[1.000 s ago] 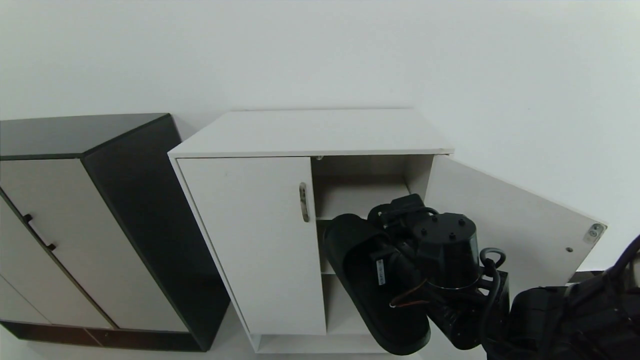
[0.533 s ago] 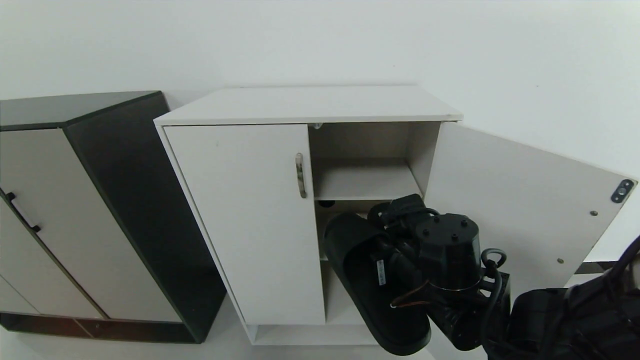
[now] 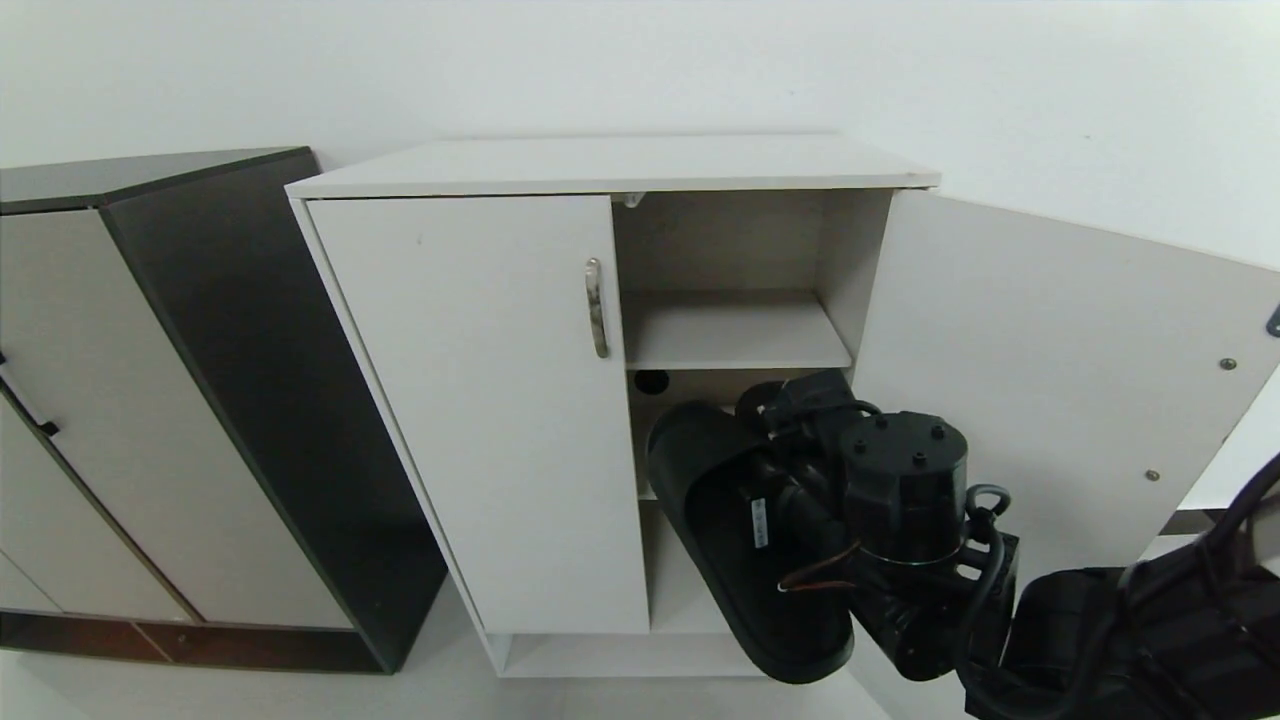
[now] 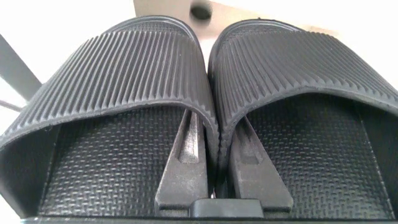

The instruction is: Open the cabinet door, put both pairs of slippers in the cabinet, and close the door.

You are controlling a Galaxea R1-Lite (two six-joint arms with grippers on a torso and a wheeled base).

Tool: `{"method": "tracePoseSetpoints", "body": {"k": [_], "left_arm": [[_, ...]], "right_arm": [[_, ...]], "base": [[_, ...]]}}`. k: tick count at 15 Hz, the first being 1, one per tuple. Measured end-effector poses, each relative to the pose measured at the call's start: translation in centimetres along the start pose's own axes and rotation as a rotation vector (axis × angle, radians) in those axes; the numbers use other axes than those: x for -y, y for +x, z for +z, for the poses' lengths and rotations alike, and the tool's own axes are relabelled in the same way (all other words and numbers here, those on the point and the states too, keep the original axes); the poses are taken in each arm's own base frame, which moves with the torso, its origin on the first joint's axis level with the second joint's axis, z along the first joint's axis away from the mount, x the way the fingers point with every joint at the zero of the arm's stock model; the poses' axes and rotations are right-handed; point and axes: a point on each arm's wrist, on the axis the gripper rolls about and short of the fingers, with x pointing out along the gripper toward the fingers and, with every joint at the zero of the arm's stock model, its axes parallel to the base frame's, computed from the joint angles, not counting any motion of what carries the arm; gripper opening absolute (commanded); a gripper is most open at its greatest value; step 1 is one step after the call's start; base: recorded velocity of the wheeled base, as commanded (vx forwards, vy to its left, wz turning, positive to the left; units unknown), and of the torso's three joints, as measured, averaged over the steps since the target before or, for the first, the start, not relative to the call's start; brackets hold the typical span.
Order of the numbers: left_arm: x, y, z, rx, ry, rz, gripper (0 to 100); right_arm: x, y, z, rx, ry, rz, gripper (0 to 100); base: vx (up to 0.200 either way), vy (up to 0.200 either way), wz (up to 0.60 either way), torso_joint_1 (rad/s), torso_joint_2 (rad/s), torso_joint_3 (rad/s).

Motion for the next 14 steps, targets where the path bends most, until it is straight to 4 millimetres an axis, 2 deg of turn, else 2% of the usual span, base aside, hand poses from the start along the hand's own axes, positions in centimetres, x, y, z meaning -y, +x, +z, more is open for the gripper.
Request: {"method": "tracePoseSetpoints", "body": {"k": [4, 8, 10, 12, 14], "left_arm": [[0.0, 0.0, 0.0, 0.000, 0.000, 0.000, 0], [0.0, 0.0, 0.0, 0.000, 0.001, 0.000, 0], [0.0, 0.0, 0.0, 0.000, 0.001, 0.000, 0], [0.0, 0.0, 0.0, 0.000, 0.001, 0.000, 0], [0.0, 0.0, 0.0, 0.000, 0.001, 0.000, 0]], "right_arm": [[-0.9, 1.1, 2.0, -0.008, -0.009, -0.124, 0], [-1.8, 2.2, 5.2, -0.128, 0.054, -0.178, 0], [-2.2, 2.8, 7.3, -0.117, 0.105, -0.233, 0], [-2.7, 3.6, 7.9, -0.103, 0.127, -0.258, 0], [-3.0, 4.2, 7.5, -0.108, 0.122, -0.262, 0]], "base": [[0.000, 0.000, 0.00, 0.000, 0.00, 0.000], [0.000, 0.000, 0.00, 0.000, 0.00, 0.000], [0.000, 0.000, 0.00, 0.000, 0.00, 0.000], [0.000, 0.000, 0.00, 0.000, 0.00, 0.000], [0.000, 0.000, 0.00, 0.000, 0.00, 0.000]]}}
